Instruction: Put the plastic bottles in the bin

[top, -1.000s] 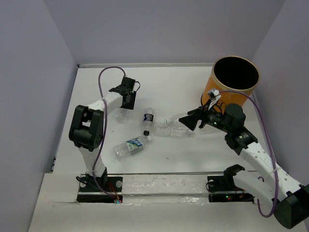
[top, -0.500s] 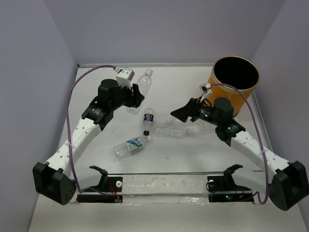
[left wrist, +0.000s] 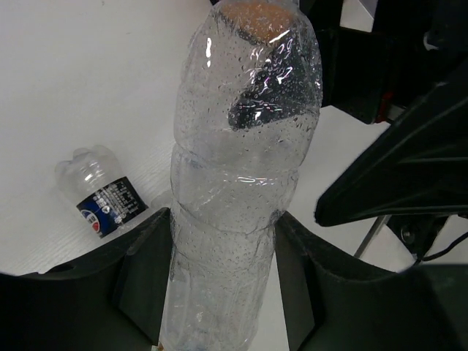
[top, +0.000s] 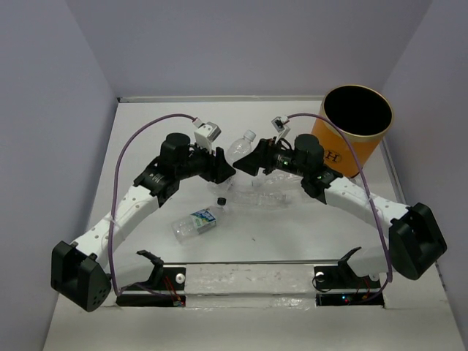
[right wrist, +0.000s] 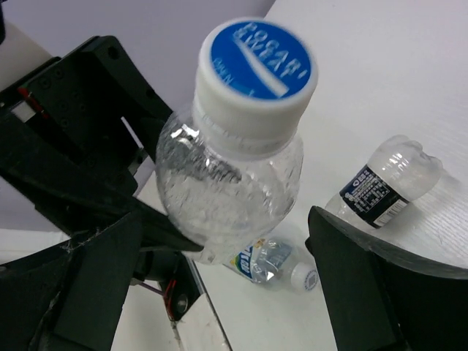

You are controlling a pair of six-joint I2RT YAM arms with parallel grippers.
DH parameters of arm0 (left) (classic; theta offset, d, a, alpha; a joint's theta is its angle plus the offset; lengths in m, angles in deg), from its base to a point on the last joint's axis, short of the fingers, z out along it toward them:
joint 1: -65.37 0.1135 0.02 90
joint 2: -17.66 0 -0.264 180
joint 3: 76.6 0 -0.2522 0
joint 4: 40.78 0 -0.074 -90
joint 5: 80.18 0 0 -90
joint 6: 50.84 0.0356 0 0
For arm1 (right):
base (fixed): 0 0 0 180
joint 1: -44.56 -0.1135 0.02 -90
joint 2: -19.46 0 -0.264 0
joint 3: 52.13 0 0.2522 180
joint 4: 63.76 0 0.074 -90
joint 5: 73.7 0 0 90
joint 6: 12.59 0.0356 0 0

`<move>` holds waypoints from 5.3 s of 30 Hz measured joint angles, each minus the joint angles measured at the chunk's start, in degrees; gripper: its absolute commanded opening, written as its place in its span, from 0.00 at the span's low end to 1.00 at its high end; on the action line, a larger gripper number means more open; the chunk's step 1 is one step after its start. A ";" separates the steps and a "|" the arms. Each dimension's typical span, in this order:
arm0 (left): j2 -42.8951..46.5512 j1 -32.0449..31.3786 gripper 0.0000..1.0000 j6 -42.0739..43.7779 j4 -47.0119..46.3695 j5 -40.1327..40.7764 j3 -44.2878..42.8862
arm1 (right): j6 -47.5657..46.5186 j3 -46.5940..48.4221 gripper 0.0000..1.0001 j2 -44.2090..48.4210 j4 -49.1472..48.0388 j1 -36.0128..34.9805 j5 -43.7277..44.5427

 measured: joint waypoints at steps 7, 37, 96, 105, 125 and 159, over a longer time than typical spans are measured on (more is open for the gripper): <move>0.00 -1.97 0.46 0.83 -0.17 -3.82 0.02 | -0.02 1.22 0.89 -2.32 -0.85 -0.37 1.92; 24.04 -2.69 0.99 1.42 -2.12 12.94 4.33 | -32.76 36.85 0.29 4.98 22.82 25.07 54.42; 38.29 10.95 0.99 -9.57 1.53 54.90 5.75 | -68.06 43.93 1.00 -39.74 47.23 -31.21 9.42; 39.19 10.95 0.99 -9.46 1.38 54.58 5.75 | -69.20 46.69 0.74 -45.66 48.39 -31.54 10.08; 39.91 10.95 0.99 -9.29 0.48 51.63 6.71 | -60.81 35.80 0.36 -16.79 24.59 -27.39 29.59; 29.88 9.38 0.99 -7.23 -1.49 33.51 6.86 | -34.60 19.78 1.00 3.45 11.89 12.02 51.25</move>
